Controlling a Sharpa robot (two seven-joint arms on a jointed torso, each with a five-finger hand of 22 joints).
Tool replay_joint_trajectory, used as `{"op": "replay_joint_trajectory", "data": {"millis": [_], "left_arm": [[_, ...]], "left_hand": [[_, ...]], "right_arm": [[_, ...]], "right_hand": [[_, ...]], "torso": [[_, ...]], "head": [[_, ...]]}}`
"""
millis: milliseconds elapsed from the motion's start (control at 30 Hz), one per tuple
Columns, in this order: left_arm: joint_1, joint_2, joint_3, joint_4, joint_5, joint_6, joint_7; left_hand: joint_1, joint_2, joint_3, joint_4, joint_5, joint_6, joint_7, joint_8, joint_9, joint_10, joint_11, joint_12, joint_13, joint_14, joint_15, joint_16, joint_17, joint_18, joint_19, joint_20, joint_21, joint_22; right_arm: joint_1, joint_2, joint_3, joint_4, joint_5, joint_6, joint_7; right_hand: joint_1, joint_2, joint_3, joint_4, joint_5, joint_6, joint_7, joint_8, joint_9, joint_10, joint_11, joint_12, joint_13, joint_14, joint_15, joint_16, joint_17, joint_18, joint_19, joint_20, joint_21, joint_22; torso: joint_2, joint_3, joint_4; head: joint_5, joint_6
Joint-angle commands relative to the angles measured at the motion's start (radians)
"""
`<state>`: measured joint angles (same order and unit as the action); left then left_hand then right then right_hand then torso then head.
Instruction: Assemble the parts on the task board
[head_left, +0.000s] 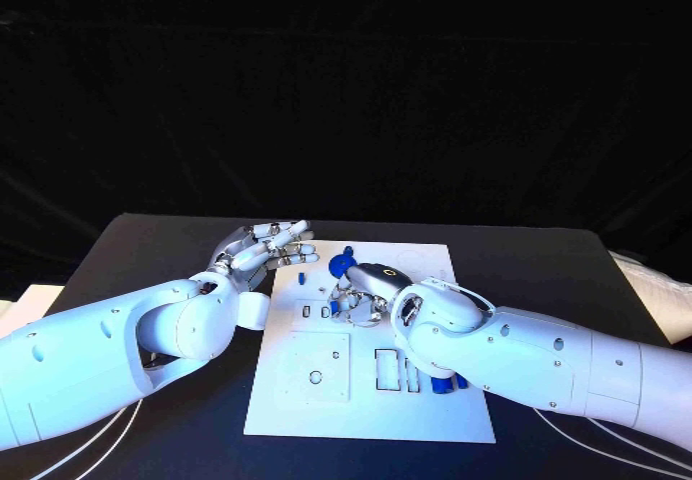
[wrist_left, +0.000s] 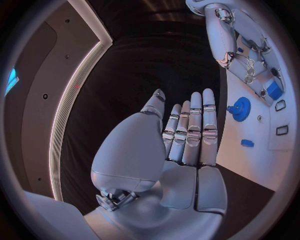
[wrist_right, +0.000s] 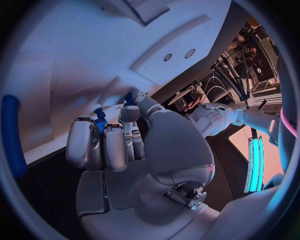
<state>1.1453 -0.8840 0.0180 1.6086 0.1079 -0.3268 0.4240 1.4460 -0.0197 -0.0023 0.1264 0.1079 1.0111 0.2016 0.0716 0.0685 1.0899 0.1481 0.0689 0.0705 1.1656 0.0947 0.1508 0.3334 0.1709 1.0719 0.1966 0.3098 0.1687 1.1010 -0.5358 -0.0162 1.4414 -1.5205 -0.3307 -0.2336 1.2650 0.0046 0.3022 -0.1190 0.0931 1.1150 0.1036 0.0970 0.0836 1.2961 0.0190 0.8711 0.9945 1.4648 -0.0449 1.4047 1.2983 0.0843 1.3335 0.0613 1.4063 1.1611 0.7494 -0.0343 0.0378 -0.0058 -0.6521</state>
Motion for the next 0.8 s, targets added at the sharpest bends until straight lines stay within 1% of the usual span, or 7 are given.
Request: {"op": "replay_joint_trajectory", "data": {"millis": [33,100,167,200,300,433,800], "left_arm": [[0.001,0.002,0.001,0.001,-0.001,0.009,0.004],[0.001,0.002,0.001,0.001,-0.001,0.009,0.004],[0.001,0.002,0.001,0.001,-0.001,0.008,0.004],[0.001,0.002,0.001,0.001,-0.001,0.008,0.003],[0.001,0.002,0.001,0.0,-0.001,0.009,0.002],[0.001,0.002,0.001,0.0,0.0,0.012,-0.001],[0.001,0.002,0.001,-0.001,0.001,0.014,-0.004]], "left_hand": [[-0.002,0.006,0.0,-0.005,-0.002,-0.008,0.001,-0.005,-0.001,-0.006,0.003,-0.002,-0.001,-0.005,0.002,-0.004,0.002,0.006,-0.009,0.0,-0.006,-0.001],[-0.002,0.006,0.0,-0.005,-0.002,-0.008,0.001,-0.005,-0.001,-0.006,0.003,-0.002,-0.001,-0.005,0.002,-0.004,0.002,0.006,-0.009,0.0,-0.006,-0.001],[-0.002,0.006,0.0,-0.005,-0.002,-0.008,0.001,-0.005,-0.001,-0.006,0.003,-0.002,-0.001,-0.005,0.002,-0.004,0.002,0.006,-0.009,0.0,-0.006,-0.001],[-0.002,0.006,0.0,-0.005,-0.002,-0.008,0.001,-0.005,-0.001,-0.006,0.003,-0.002,-0.001,-0.005,0.002,-0.004,0.002,0.006,-0.009,0.0,-0.006,-0.001],[-0.002,0.006,0.0,-0.005,-0.002,-0.008,0.001,-0.005,-0.001,-0.006,0.003,-0.002,-0.001,-0.005,0.002,-0.004,0.002,0.006,-0.009,0.0,-0.006,-0.001],[-0.002,0.006,0.0,-0.005,-0.002,-0.008,0.001,-0.005,-0.001,-0.006,0.003,-0.002,-0.001,-0.005,0.002,-0.005,0.002,0.006,-0.009,0.0,-0.006,-0.001],[-0.002,0.006,0.0,-0.005,-0.002,-0.008,0.001,-0.005,-0.001,-0.006,0.003,-0.002,-0.001,-0.005,0.002,-0.005,0.002,0.006,-0.009,0.0,-0.007,-0.001]], "right_arm": [[-0.008,-0.003,-0.006,0.0,-0.02,0.069,-0.019],[-0.008,-0.004,-0.006,0.001,-0.021,0.072,-0.021],[-0.008,-0.006,-0.006,0.003,-0.024,0.075,-0.023],[-0.008,-0.006,-0.006,0.003,-0.024,0.076,-0.024],[-0.008,-0.008,-0.006,0.004,-0.028,0.078,-0.028],[-0.008,-0.008,-0.006,0.005,-0.031,0.077,-0.031],[-0.008,-0.008,-0.006,0.006,-0.033,0.044,-0.032]], "right_hand": [[-0.009,-0.009,-0.001,-0.002,0.006,0.013,0.003,-0.002,-0.003,-0.01,0.002,-0.011,-0.006,0.051,-0.004,-0.007,-0.004,0.004,-0.011,0.002,-0.005,-0.005],[-0.013,-0.013,-0.003,-0.001,0.009,0.011,0.004,-0.003,-0.003,-0.013,0.002,-0.016,-0.011,0.051,-0.003,-0.008,-0.006,0.004,-0.012,0.002,-0.006,-0.007],[-0.017,-0.017,-0.004,0.0,0.01,0.01,0.005,-0.005,-0.004,-0.015,0.003,-0.022,-0.015,0.05,-0.003,-0.009,-0.007,0.004,-0.013,0.002,-0.007,-0.009],[-0.018,-0.019,-0.005,0.0,0.011,0.009,0.005,-0.006,-0.004,-0.016,0.003,-0.025,-0.017,0.05,-0.003,-0.01,-0.008,0.004,-0.013,0.002,-0.008,-0.01],[-0.022,-0.023,-0.007,0.001,0.013,0.007,0.006,-0.007,-0.005,-0.019,0.004,-0.031,-0.021,0.05,-0.002,-0.011,-0.009,0.005,-0.014,0.002,-0.009,-0.011],[-0.023,-0.027,-0.007,0.0,0.014,0.004,0.007,-0.01,-0.006,-0.027,0.004,-0.046,-0.033,0.049,-0.001,-0.015,-0.014,0.006,-0.019,0.003,-0.013,-0.019],[-0.032,-0.041,-0.011,0.002,0.012,-0.018,0.016,-0.024,-0.011,-0.06,0.012,-0.114,-0.085,0.046,0.004,-0.023,-0.023,0.011,-0.033,0.007,-0.026,-0.043]], "torso": [[0.0,-0.0002,0.0001],[0.0,-0.0002,0.0002],[0.0,-0.0004,0.0005],[0.0,-0.0003,0.0006],[0.0,-0.0003,-0.0006],[0.0,-0.0002,-0.0002],[0.0,-0.0005,0.0002]], "head": [[0.001,0.0],[0.0,-0.001],[-0.009,-0.001],[-0.01,0.0],[-0.005,-0.001],[-0.008,-0.001],[-0.008,-0.003]]}}
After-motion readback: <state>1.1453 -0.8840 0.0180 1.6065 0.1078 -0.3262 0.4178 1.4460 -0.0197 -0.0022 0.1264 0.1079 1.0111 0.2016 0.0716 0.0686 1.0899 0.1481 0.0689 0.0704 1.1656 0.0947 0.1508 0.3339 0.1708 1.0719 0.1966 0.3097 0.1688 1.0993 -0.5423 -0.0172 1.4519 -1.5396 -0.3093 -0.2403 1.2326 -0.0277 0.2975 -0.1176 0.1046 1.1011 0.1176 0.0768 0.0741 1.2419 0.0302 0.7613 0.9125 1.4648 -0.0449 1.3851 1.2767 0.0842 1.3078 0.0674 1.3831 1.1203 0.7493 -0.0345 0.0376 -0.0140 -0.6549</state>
